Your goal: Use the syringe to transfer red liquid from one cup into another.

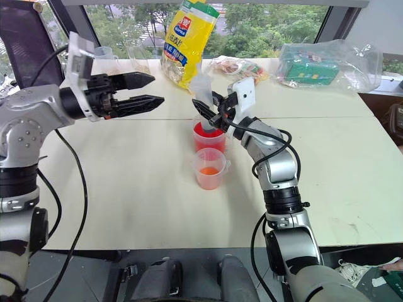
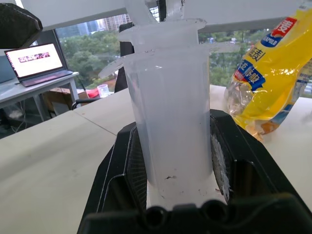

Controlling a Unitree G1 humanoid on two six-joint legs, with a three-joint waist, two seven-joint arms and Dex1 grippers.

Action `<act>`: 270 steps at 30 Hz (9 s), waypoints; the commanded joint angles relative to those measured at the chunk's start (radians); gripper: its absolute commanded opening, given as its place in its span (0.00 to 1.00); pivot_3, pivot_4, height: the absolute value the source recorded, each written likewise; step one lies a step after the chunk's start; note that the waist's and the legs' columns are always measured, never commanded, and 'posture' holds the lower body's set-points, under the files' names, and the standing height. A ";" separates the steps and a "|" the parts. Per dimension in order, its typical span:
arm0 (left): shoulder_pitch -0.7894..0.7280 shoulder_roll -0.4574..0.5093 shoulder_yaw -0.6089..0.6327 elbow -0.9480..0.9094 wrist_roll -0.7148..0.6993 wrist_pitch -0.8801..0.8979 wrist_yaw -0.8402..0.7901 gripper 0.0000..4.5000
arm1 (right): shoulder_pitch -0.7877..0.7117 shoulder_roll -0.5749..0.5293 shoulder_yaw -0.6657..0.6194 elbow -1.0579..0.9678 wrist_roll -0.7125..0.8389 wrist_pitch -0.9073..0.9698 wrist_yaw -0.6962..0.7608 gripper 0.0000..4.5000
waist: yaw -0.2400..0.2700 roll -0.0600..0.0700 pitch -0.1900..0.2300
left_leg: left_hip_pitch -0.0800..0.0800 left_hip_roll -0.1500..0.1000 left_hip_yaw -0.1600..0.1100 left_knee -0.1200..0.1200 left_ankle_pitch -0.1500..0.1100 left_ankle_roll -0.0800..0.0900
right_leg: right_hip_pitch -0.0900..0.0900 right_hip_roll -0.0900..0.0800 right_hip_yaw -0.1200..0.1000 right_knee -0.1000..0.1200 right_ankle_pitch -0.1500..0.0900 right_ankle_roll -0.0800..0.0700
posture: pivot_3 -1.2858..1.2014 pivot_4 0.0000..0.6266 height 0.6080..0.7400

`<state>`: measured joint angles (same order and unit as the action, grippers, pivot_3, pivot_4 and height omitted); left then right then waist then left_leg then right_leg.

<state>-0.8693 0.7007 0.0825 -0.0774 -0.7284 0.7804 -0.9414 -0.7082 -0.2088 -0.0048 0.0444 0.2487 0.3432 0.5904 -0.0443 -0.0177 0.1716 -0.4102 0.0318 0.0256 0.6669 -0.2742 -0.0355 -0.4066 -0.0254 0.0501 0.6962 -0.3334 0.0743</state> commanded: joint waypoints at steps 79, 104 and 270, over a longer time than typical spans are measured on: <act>-0.388 -0.307 -0.027 0.351 0.189 -0.186 -0.032 0.01 | 0.089 -0.047 0.101 -0.044 0.017 0.014 0.066 0.31 | 0.001 0.000 0.000 | 0.000 0.000 0.000 0.001 0.001 -0.001 | 0.000 0.000 0.000 0.001 0.000 0.000 | 0.52 0.24 1.00; -0.191 -0.175 -0.027 0.177 0.119 -0.047 -0.095 0.93 | -0.055 -0.072 0.036 -0.075 0.064 0.053 0.075 0.31 | -0.002 0.000 0.000 | 0.000 0.000 0.000 0.000 0.001 -0.001 | 0.000 0.000 0.000 0.001 0.000 0.000 | 0.52 0.24 1.00; 0.199 0.058 0.112 -0.227 -0.120 0.138 0.064 1.00 | -0.522 -0.436 0.401 0.550 0.024 1.061 0.136 0.99 | 0.002 0.000 0.000 | -0.014 0.000 0.000 0.001 0.000 0.001 | -0.012 -0.001 0.000 -0.003 0.000 0.000 | 0.52 0.24 1.00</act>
<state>-0.6682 0.7420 0.1742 -0.2784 -0.8380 0.9261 -0.8751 -1.2110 -0.6149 0.4248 0.6511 0.2779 1.4012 0.7124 -0.0425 -0.0180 0.1718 -0.4247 0.0314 0.0252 0.6676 -0.2739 -0.0343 -0.4189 -0.0263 0.0499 0.6940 -0.3333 0.0744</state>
